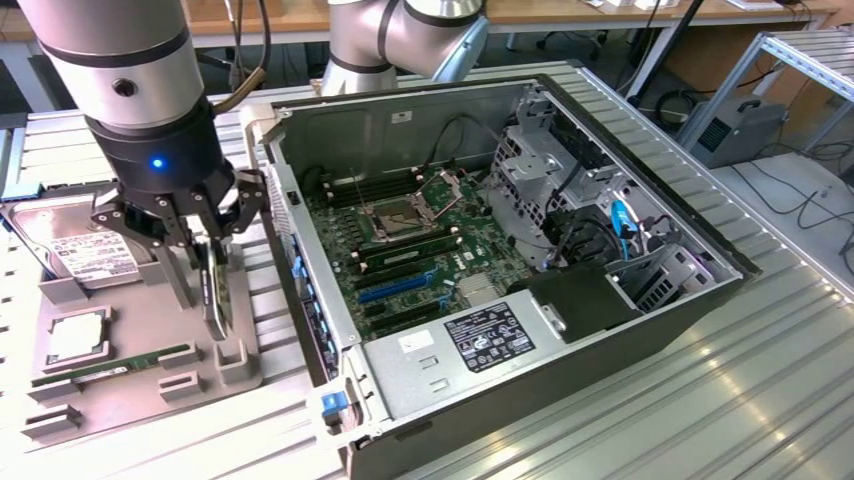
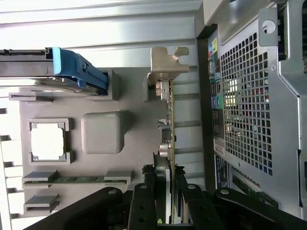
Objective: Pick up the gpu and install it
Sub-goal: 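Pick up the gpu and move the gpu toward the slot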
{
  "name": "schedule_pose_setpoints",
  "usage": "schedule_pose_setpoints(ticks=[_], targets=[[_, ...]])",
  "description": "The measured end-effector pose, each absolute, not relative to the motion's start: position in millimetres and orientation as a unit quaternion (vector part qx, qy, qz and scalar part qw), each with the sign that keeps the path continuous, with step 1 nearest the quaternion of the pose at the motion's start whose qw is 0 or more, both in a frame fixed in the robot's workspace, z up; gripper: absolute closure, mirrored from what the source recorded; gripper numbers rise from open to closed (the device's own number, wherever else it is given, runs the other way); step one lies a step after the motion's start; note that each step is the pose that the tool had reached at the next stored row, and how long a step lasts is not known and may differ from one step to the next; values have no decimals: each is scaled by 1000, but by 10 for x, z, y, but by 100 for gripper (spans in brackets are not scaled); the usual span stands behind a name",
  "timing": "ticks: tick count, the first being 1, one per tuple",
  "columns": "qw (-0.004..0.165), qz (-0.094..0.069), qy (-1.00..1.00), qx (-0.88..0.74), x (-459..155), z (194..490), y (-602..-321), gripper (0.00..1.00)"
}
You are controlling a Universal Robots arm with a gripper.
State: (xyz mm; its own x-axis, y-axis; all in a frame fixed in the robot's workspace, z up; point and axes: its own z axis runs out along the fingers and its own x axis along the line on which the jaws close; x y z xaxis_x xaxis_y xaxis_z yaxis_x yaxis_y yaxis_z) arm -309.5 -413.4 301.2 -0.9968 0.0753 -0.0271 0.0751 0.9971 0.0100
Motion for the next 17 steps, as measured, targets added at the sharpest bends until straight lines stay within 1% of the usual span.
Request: schedule_pose_setpoints(ticks=[17], targets=[[14,5,999,38,-3095,3055,-4134,73]])
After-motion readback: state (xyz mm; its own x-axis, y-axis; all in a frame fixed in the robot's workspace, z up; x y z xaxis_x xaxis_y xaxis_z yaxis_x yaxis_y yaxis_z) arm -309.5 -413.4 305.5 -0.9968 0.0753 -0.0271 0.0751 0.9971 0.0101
